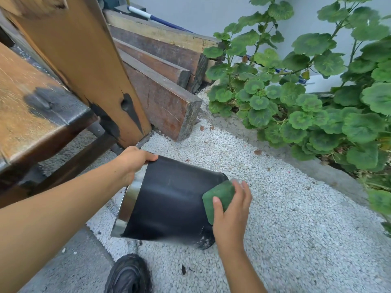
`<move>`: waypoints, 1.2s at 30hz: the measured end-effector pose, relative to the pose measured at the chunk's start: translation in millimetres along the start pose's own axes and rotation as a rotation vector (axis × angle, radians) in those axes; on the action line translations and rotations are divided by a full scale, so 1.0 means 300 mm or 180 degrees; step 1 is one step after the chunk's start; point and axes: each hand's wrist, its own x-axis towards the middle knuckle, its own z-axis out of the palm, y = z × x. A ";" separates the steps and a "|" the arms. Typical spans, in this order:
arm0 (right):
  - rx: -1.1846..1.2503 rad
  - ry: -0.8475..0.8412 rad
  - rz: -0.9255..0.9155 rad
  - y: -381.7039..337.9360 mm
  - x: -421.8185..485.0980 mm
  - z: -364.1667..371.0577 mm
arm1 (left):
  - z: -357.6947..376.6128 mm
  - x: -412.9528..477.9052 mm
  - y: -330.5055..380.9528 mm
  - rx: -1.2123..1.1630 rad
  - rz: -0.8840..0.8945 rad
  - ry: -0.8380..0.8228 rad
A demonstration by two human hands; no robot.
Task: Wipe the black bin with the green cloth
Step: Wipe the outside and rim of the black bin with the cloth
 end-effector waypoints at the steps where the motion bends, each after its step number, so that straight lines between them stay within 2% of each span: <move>1: -0.0378 -0.0242 0.0046 0.008 0.034 -0.019 | -0.011 0.002 -0.003 0.0001 -0.0024 -0.0015; 3: -0.0892 -0.0878 0.0129 0.025 0.116 -0.062 | -0.039 0.008 -0.018 -0.0045 -0.0133 -0.0097; 4: -0.0728 -0.1251 0.0249 0.029 0.156 -0.082 | -0.052 0.008 -0.030 -0.0070 -0.0190 -0.0134; 6: 0.0187 -0.1959 0.0603 0.030 0.201 -0.099 | -0.072 0.010 -0.047 -0.0118 -0.0255 -0.0142; 7: 0.0607 -0.2132 0.0757 0.034 0.204 -0.093 | -0.078 0.012 -0.052 -0.0168 -0.0251 -0.0110; 9: 0.1043 -0.2012 0.0854 0.060 0.188 -0.064 | -0.079 0.019 -0.061 -0.0277 -0.0264 -0.0046; 14: 0.1382 -0.1386 0.0833 0.136 0.065 0.003 | -0.083 0.019 -0.069 -0.0351 -0.0322 0.0061; 23: 0.1223 -0.1108 0.0872 0.185 -0.068 0.043 | -0.083 0.040 -0.058 -0.0231 -0.0286 0.0042; 25: 0.1073 -0.1009 0.0854 0.185 -0.060 0.042 | -0.081 0.014 -0.061 -0.0102 -0.0155 -0.0190; 28: 0.0953 -0.0983 0.0902 0.178 -0.016 0.035 | -0.101 -0.045 -0.092 -0.0292 0.0052 -0.0978; 30: 0.0875 -0.1023 0.0955 0.165 0.037 0.030 | -0.112 -0.074 -0.135 -0.0242 0.0206 -0.1283; 33: 0.0779 -0.1214 0.0990 0.129 0.142 0.035 | -0.114 -0.088 -0.167 -0.0041 0.0448 -0.1221; 36: 0.0791 -0.1484 0.1159 0.095 0.265 0.048 | -0.108 -0.080 -0.108 -0.0120 0.0454 -0.1136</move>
